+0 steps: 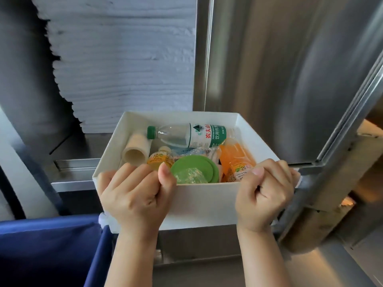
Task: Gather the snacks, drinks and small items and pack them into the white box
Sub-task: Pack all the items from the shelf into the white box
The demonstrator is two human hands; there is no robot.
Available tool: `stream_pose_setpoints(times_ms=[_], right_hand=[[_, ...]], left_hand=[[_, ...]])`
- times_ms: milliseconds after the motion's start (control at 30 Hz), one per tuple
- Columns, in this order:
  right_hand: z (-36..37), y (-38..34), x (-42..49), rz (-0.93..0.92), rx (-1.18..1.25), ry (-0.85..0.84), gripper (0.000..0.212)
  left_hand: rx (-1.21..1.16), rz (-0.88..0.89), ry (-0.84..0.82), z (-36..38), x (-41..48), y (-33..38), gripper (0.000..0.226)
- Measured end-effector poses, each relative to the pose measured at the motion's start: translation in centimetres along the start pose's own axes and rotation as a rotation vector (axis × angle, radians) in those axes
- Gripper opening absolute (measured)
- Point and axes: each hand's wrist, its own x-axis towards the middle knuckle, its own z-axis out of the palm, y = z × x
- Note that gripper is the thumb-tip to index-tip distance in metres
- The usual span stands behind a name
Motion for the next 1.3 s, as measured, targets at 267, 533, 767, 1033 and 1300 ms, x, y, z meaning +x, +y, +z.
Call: stream_pose_setpoints(times_ms=[267,533,767,1033,1300], right_hand=[[-13.5,10.1,6.1,-0.081,-0.183,0.064,0.049],[-26.1,20.8,10.5,-0.117,-0.508,0.169,0.051],[-31.6,29.6,13.0,-0.088,-0.719,0.184,0.044],[-30.7,44.9,17.0,-0.086,-0.809,0.201,0.045],[-26.2,59.0,20.8,-0.075,-0.779,0.238,0.048]], left_hand=[[-0.191,-0.027,0.056,4.0,0.1,16.4,0.057],[-0.505,0.002,0.049,11.1,-0.6,32.1,0.057],[-0.706,0.022,-0.027,19.6,-2.1,42.5,0.056],[-0.816,-0.006,-0.043,34.7,-3.0,51.6,0.055],[-0.805,0.022,-0.022,48.2,-1.5,56.2,0.052]])
